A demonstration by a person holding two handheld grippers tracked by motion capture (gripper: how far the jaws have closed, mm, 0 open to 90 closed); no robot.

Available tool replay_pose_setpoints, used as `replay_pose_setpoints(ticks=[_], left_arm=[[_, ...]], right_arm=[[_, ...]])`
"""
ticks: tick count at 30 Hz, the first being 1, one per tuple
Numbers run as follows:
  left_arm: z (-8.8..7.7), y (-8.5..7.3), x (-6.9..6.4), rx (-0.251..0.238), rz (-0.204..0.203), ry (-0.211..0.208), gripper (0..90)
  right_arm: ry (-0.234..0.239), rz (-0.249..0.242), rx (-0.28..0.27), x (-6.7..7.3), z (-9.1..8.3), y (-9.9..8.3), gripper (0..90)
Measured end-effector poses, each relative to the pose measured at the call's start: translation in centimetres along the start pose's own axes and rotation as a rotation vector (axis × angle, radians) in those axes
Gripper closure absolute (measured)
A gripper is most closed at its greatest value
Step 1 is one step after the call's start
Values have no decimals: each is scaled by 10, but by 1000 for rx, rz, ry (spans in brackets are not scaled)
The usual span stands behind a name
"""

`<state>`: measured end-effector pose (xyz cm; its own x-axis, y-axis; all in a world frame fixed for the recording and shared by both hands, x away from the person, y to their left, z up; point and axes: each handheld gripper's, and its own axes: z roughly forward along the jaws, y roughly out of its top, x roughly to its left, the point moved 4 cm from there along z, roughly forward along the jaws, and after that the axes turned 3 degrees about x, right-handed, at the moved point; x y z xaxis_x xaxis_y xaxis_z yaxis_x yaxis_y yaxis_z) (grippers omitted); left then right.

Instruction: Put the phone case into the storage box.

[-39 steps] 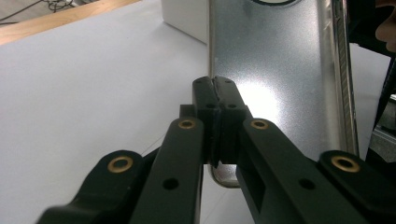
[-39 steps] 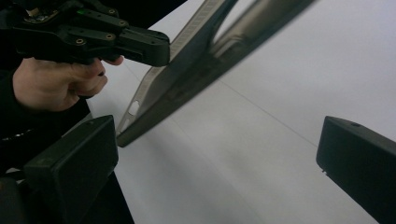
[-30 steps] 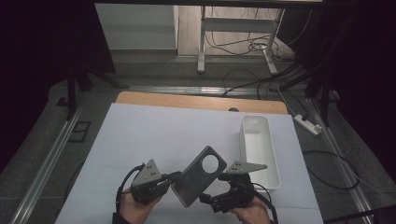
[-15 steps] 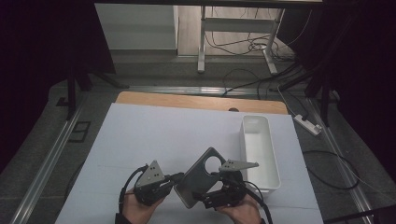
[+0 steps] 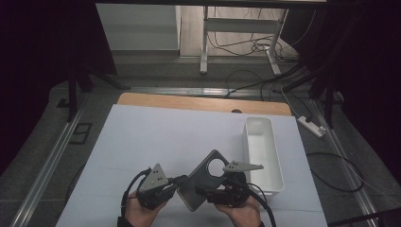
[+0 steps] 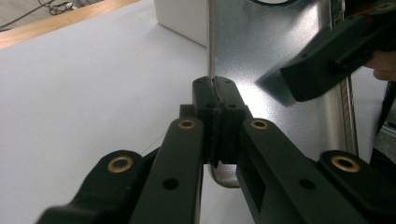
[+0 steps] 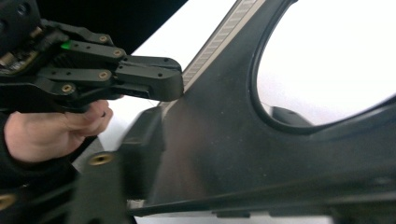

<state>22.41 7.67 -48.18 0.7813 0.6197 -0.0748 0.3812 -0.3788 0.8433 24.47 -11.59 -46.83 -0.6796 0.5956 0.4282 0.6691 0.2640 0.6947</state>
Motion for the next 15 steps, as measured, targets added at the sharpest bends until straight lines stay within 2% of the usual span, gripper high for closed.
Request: replay_pose_setpoints(ticks=[1, 5, 6, 10, 15], left_arm=[[0, 0, 0, 0, 1, 0, 891], [0, 0, -1, -1, 6, 4, 891], [1, 0, -1, 0, 9, 5, 890], [0, -1, 0, 0, 11, 5, 890], [0, -2, 1, 2, 8, -1, 888]], right_arm=[[18, 14, -9, 0, 0, 0, 515], [48, 46, -24, 0, -1, 0, 634], [58, 56, -28, 1, 0, 0, 634], [67, 76, -35, 1, 0, -1, 726], [68, 116, -40, 2, 1, -2, 744]])
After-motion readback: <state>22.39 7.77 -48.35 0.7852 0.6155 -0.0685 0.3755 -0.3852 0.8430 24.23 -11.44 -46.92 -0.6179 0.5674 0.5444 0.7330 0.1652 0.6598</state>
